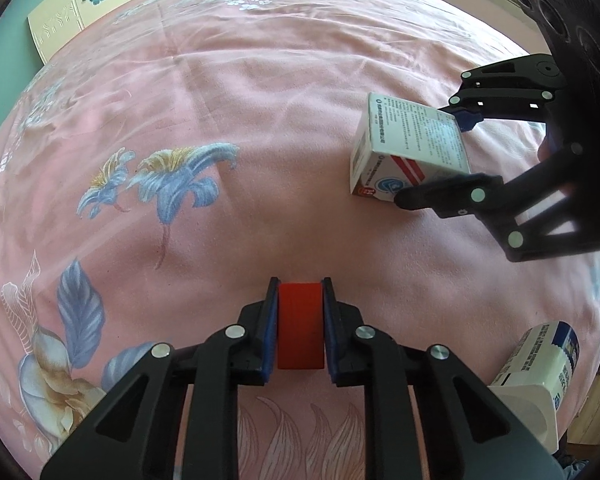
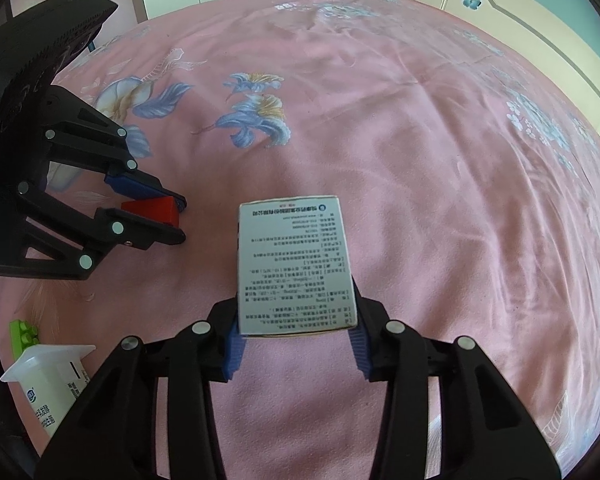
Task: Collect trash
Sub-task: 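Carry the red block and white box with both tools over the wastebasket, then open both tools to drop the red block and white box into the wastebasket, then move both open tools back over the bed toward the yogurt cup and green brick, then close the left tool on the green lego brick while the right tool grasps the yogurt cup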
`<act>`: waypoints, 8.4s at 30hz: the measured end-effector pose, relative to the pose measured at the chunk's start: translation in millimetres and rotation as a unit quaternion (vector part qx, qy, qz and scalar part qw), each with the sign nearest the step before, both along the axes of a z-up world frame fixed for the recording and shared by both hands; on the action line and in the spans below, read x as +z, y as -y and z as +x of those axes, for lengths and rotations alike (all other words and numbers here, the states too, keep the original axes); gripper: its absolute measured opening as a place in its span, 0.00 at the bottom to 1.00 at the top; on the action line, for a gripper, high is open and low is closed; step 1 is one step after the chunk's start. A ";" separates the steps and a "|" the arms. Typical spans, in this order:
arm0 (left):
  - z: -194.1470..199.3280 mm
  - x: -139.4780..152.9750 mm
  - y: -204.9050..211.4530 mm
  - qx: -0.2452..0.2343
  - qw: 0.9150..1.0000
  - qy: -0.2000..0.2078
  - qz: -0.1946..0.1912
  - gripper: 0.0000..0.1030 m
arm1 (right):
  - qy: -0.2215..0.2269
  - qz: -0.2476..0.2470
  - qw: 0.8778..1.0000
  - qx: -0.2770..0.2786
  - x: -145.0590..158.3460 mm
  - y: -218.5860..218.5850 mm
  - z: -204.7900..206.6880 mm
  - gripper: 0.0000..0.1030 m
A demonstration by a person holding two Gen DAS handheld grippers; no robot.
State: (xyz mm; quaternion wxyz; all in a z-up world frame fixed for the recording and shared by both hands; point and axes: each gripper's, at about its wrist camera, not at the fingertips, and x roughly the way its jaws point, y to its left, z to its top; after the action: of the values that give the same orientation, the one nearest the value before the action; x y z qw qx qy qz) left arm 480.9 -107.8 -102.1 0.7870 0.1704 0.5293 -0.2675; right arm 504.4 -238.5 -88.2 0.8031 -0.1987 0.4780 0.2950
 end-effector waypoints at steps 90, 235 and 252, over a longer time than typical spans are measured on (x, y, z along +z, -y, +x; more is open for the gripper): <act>-409.8 3.7 -59.2 -0.111 0.993 0.028 -0.002 0.22 | 0.004 -0.005 1.000 0.029 -8.6 -58.8 -487.1 0.43; -336.5 36.7 -77.7 0.218 0.970 0.105 0.008 0.89 | 0.028 0.016 0.941 -0.338 13.1 -19.2 -383.8 0.92; -289.9 44.4 -59.4 0.220 0.971 0.093 -0.021 0.89 | 0.012 0.060 0.937 -0.345 35.5 16.9 -331.2 0.92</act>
State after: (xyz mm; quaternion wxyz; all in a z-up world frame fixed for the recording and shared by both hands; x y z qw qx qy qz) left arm 191.0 -48.4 -57.7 0.8755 0.0578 0.4726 -0.0821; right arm 173.2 -255.4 -52.8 0.8716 0.0233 0.4890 0.0257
